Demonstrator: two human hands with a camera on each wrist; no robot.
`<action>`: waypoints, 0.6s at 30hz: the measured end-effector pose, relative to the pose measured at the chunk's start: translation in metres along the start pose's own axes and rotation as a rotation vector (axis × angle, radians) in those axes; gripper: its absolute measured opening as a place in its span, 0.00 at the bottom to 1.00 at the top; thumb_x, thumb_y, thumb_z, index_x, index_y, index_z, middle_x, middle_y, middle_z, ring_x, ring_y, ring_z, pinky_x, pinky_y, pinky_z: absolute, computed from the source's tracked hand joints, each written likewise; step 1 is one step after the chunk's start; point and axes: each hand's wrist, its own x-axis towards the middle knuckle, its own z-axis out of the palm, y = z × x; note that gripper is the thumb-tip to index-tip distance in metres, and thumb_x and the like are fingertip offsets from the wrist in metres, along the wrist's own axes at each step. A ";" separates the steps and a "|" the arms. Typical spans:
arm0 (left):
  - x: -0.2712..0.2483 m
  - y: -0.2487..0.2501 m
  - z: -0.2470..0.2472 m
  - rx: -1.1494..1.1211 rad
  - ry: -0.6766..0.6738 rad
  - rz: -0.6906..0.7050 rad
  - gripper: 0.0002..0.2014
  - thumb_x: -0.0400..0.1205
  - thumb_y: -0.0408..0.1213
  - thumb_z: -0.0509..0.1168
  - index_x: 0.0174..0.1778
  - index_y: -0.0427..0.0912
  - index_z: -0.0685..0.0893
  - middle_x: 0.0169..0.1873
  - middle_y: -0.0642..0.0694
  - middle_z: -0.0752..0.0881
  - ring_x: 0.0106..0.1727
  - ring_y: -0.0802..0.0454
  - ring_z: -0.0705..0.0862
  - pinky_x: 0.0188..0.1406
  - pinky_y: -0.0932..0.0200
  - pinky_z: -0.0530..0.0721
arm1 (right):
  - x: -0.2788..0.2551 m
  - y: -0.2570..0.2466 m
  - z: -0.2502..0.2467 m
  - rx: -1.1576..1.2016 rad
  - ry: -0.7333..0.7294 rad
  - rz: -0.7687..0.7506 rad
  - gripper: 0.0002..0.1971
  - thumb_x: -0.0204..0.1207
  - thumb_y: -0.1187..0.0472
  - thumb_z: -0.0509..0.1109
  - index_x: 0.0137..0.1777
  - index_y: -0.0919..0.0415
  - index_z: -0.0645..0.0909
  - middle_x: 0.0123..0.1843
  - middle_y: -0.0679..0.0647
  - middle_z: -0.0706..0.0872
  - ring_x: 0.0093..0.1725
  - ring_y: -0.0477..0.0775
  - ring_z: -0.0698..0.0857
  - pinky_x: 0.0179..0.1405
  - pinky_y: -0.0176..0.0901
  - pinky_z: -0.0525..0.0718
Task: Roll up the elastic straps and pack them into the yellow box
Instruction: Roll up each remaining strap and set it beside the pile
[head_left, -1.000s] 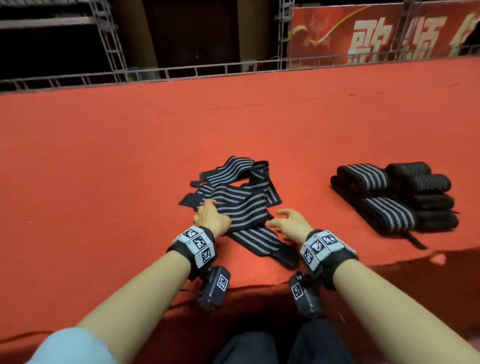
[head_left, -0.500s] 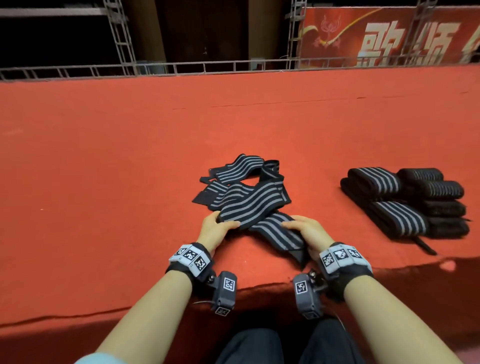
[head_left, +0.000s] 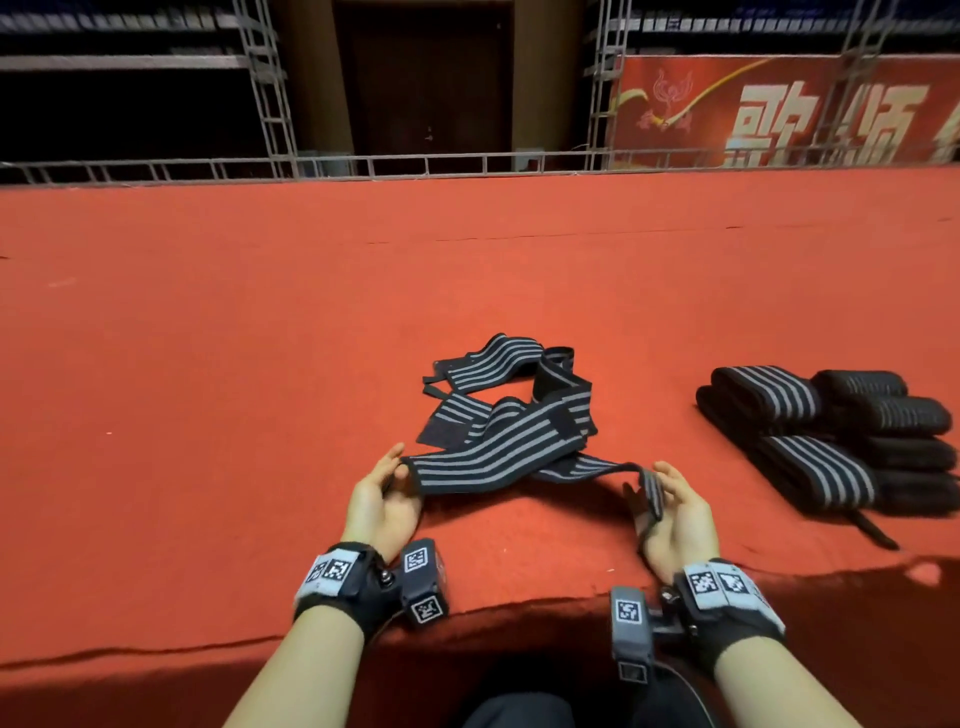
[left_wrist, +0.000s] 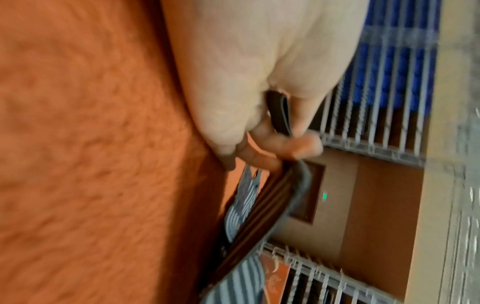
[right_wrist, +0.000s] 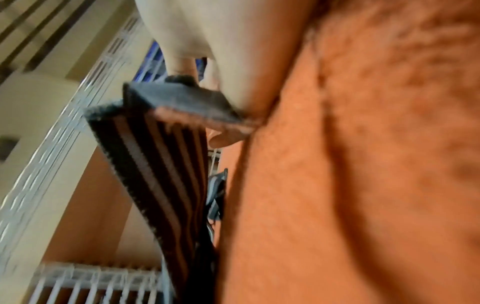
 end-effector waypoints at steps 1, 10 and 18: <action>-0.001 0.001 -0.002 -0.039 -0.006 -0.007 0.10 0.82 0.27 0.55 0.49 0.36 0.82 0.25 0.46 0.82 0.35 0.51 0.82 0.56 0.54 0.80 | 0.000 -0.001 -0.003 0.074 -0.022 0.010 0.09 0.76 0.68 0.64 0.42 0.55 0.83 0.34 0.51 0.87 0.27 0.46 0.85 0.39 0.38 0.87; 0.000 -0.010 0.001 0.375 -0.106 0.145 0.29 0.76 0.20 0.65 0.73 0.42 0.70 0.67 0.35 0.76 0.61 0.48 0.81 0.60 0.57 0.80 | -0.010 -0.003 0.001 0.257 -0.049 0.050 0.30 0.61 0.80 0.59 0.65 0.62 0.68 0.58 0.64 0.87 0.62 0.58 0.84 0.69 0.56 0.74; -0.027 -0.050 0.077 2.229 0.001 0.488 0.43 0.74 0.63 0.66 0.82 0.55 0.57 0.85 0.43 0.41 0.83 0.34 0.37 0.80 0.36 0.40 | -0.009 -0.002 0.010 0.020 -0.047 0.025 0.04 0.80 0.65 0.65 0.46 0.57 0.81 0.46 0.54 0.90 0.51 0.51 0.87 0.59 0.46 0.80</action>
